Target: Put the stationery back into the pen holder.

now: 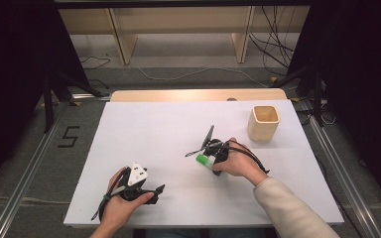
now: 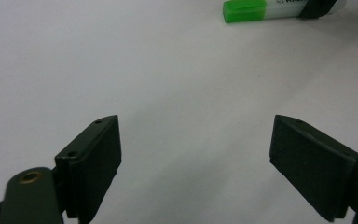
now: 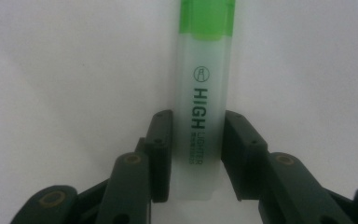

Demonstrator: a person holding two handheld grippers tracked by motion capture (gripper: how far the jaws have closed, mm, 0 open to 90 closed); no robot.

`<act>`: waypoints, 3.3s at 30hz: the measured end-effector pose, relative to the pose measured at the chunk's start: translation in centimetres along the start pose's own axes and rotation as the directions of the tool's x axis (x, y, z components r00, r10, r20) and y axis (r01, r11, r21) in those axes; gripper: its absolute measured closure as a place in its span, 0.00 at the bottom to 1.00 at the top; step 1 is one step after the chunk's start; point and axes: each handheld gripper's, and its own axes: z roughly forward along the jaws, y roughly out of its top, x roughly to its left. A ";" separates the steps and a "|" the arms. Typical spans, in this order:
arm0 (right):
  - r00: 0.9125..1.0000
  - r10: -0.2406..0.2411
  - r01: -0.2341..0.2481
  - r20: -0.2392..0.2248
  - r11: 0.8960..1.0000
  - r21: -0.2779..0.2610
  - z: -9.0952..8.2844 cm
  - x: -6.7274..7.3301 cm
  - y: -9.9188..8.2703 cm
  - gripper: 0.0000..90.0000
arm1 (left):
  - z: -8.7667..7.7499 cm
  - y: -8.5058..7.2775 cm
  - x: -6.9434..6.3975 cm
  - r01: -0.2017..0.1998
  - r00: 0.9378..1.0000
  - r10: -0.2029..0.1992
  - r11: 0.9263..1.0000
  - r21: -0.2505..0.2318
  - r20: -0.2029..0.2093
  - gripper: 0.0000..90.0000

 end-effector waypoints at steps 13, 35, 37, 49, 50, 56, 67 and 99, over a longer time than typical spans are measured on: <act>1.000 0.016 -0.016 -0.007 1.000 0.004 0.0 -0.1 0.0 0.73 | 0.0 0.0 0.0 -0.002 1.000 0.002 1.000 -0.001 0.000 0.18; 0.999 0.031 -0.033 -0.026 0.996 -0.086 -0.9 -0.5 -0.9 0.73 | 0.0 0.0 0.0 -0.003 1.000 0.003 1.000 -0.001 -0.001 0.18; 0.999 0.040 -0.043 -0.030 0.994 -0.104 -0.9 -0.6 -1.2 0.73 | 0.0 0.0 0.0 -0.002 1.000 0.002 1.000 0.000 -0.001 0.18; 0.997 0.068 -0.072 -0.030 0.984 -0.164 -1.1 -0.8 -2.2 0.73 | 0.0 0.0 0.0 -0.003 1.000 0.003 1.000 0.000 -0.007 0.18; 0.997 0.072 -0.076 -0.031 0.983 -0.167 -1.1 -0.7 -2.3 0.73 | 0.0 0.0 0.0 -0.003 1.000 0.003 1.000 0.000 -0.007 0.18; 0.996 0.084 -0.091 -0.041 0.973 -0.210 -1.2 -0.7 -2.9 0.73 | 0.0 0.0 0.0 -0.004 1.000 0.004 1.000 0.002 -0.009 0.18; 0.994 0.096 -0.105 -0.045 0.944 -0.314 -1.4 -0.7 -4.5 0.73 | 0.0 0.0 0.0 -0.004 1.000 0.004 1.000 0.002 -0.012 0.18; 0.990 0.112 -0.139 -0.082 0.794 -0.592 -1.5 -1.7 -7.9 0.73 | 0.1 0.0 0.0 -0.004 1.000 0.005 1.000 0.004 -0.013 0.18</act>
